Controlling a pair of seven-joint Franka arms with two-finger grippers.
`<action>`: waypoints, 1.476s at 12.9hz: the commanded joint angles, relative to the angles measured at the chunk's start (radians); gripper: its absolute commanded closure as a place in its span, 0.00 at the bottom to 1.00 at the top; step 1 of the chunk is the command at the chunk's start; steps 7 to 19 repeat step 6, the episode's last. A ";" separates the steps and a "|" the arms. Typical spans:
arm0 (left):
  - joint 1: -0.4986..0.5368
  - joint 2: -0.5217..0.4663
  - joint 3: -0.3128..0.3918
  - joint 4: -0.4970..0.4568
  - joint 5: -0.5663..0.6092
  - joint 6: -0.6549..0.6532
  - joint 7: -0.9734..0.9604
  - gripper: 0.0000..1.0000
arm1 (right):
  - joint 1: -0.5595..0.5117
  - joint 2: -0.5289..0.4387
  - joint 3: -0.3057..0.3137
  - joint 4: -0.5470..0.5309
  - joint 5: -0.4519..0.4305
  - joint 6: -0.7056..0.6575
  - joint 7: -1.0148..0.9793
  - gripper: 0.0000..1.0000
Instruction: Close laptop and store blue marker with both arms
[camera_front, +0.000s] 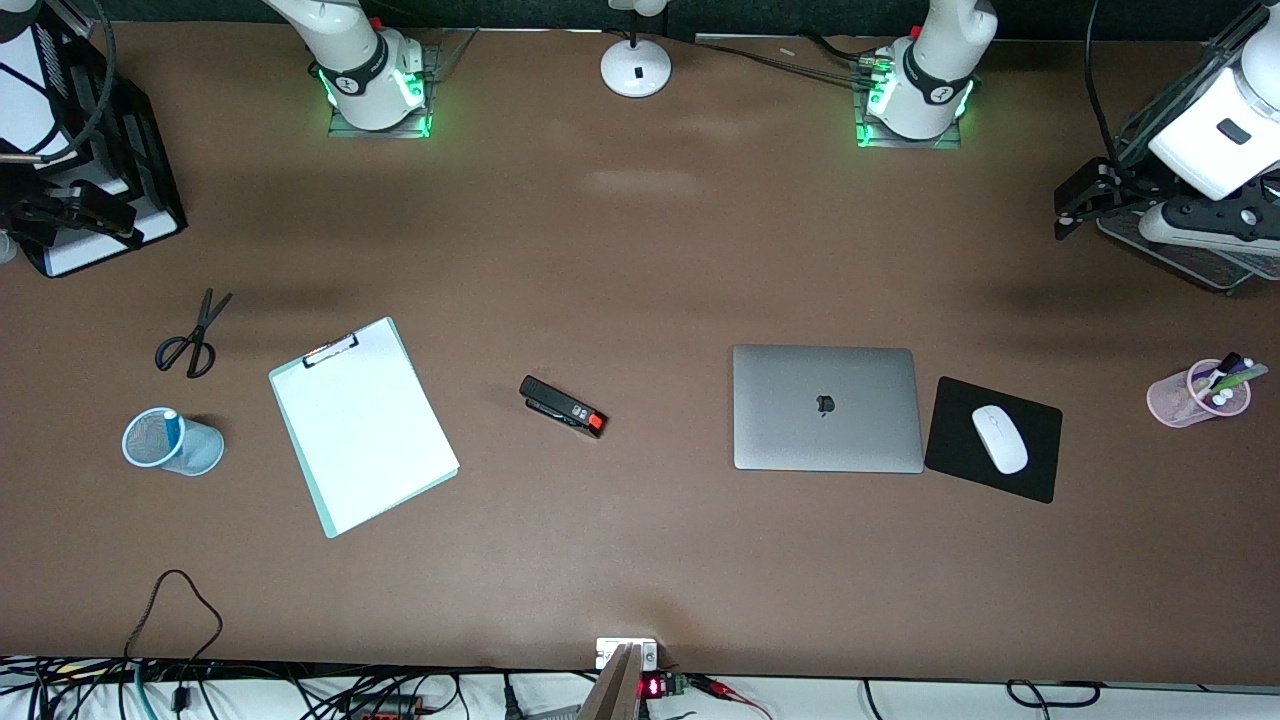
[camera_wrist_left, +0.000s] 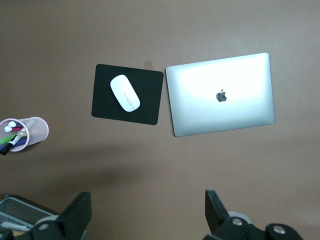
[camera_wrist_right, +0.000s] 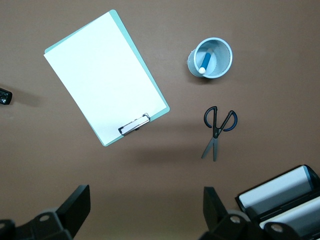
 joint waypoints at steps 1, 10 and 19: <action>0.003 0.019 0.005 0.037 -0.012 -0.026 0.023 0.00 | 0.015 0.001 0.003 0.022 0.007 -0.042 0.027 0.00; 0.003 0.019 0.003 0.037 -0.012 -0.026 0.023 0.00 | 0.017 -0.002 0.002 0.022 0.009 -0.044 0.021 0.00; 0.003 0.019 0.003 0.037 -0.012 -0.026 0.023 0.00 | 0.017 -0.002 0.002 0.022 0.009 -0.044 0.021 0.00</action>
